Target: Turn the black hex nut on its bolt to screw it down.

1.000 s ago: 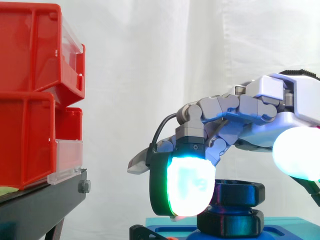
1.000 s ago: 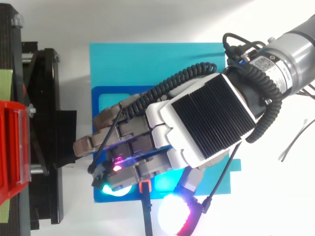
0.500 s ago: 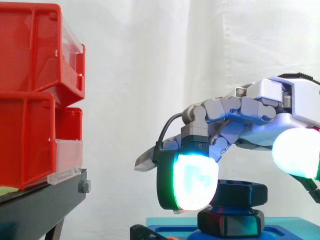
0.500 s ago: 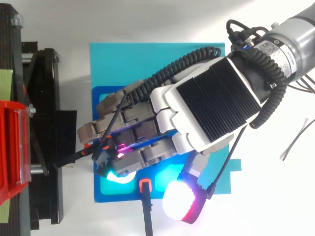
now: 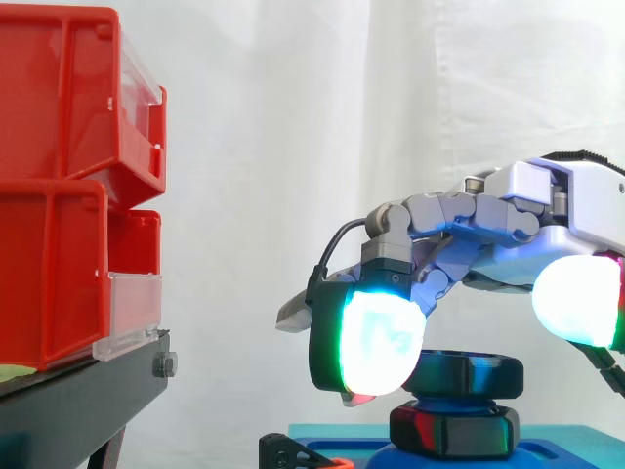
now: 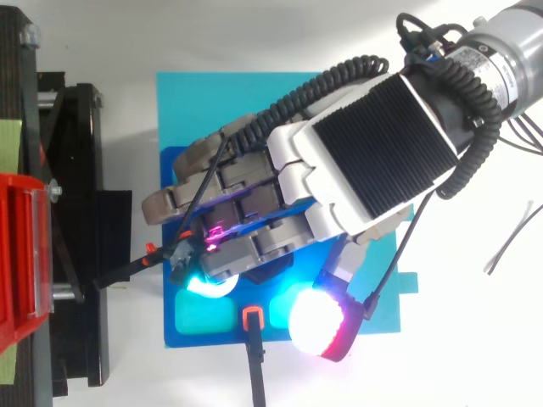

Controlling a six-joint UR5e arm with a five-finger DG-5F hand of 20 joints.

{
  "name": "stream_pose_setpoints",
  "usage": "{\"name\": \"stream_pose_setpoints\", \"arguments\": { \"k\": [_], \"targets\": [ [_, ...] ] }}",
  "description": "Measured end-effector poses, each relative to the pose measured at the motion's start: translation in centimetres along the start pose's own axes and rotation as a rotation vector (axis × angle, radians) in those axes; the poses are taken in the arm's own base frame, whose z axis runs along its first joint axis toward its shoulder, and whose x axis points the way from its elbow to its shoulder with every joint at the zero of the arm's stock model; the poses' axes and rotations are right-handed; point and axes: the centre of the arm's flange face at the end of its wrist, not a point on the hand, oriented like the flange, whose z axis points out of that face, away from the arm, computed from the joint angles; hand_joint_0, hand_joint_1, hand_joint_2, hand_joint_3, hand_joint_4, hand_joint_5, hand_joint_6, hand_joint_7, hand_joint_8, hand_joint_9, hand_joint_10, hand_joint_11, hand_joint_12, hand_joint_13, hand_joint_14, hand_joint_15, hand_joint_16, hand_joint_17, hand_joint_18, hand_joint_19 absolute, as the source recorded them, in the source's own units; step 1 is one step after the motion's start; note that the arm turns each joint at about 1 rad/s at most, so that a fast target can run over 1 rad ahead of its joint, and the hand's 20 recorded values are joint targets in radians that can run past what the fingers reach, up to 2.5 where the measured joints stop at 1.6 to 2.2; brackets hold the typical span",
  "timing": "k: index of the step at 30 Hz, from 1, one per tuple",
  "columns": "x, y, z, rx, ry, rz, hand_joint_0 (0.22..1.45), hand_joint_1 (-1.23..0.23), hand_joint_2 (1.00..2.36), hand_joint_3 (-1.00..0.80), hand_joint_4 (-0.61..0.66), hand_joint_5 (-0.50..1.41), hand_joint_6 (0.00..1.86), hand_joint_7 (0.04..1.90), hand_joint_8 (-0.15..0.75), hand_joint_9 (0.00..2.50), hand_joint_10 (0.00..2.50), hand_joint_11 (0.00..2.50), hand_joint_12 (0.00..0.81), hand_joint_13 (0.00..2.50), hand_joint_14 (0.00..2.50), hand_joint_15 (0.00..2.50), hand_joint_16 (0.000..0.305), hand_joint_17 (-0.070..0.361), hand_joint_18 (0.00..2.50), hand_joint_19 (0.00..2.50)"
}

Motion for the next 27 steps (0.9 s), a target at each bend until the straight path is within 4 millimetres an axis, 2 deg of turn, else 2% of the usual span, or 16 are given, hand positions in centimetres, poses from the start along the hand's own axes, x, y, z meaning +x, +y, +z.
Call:
{"name": "stream_pose_setpoints", "arguments": {
  "k": [20, 27],
  "targets": [
    [-0.7, -1.8, -2.2, -0.006, 0.004, -0.012, 0.53, -0.30, 1.00, -0.50, 0.25, -0.03, 0.50, 1.13, 0.284, 0.85, 0.01, 0.35, 0.308, 0.51, 0.01, 0.18, 0.052, 0.118, 0.45, 0.57],
    [-2.2, -3.0, -3.1, -0.037, -0.001, -0.023, 0.53, -0.30, 1.00, -0.50, 0.26, -0.03, 0.50, 1.12, 0.288, 0.85, 0.01, 0.35, 0.310, 0.51, 0.01, 0.18, 0.053, 0.118, 0.46, 0.57]
  ]
}}
